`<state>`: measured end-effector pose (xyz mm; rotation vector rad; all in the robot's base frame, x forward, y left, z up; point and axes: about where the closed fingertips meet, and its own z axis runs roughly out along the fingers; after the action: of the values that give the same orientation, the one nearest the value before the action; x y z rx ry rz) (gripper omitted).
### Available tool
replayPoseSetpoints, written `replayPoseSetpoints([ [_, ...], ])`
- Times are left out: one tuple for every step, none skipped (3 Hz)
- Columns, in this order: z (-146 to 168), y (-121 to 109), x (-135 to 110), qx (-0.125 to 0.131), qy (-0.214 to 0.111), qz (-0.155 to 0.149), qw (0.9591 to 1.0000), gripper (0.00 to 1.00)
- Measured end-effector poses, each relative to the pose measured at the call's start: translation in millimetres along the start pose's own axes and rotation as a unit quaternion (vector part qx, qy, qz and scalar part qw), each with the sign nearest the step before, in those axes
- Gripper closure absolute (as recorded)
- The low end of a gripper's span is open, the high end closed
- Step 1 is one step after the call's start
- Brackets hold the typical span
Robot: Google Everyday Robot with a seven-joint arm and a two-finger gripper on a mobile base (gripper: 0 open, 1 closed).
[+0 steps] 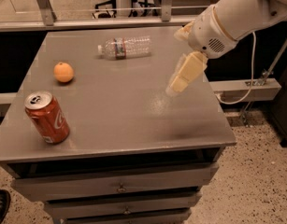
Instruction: Pick orange
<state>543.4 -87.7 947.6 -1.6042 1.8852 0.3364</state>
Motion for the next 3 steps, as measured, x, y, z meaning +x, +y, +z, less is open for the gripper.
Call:
replayPoseSetpoints([
  [37,-20,-28,0.005,-0.053,0.012,0.9985,0.0],
  [87,-41,-59,0.0,-0.104,0.023,0.9943,0.0],
  [134,-52,-91,-0.017,-0.151,0.046,0.9872,0.0],
])
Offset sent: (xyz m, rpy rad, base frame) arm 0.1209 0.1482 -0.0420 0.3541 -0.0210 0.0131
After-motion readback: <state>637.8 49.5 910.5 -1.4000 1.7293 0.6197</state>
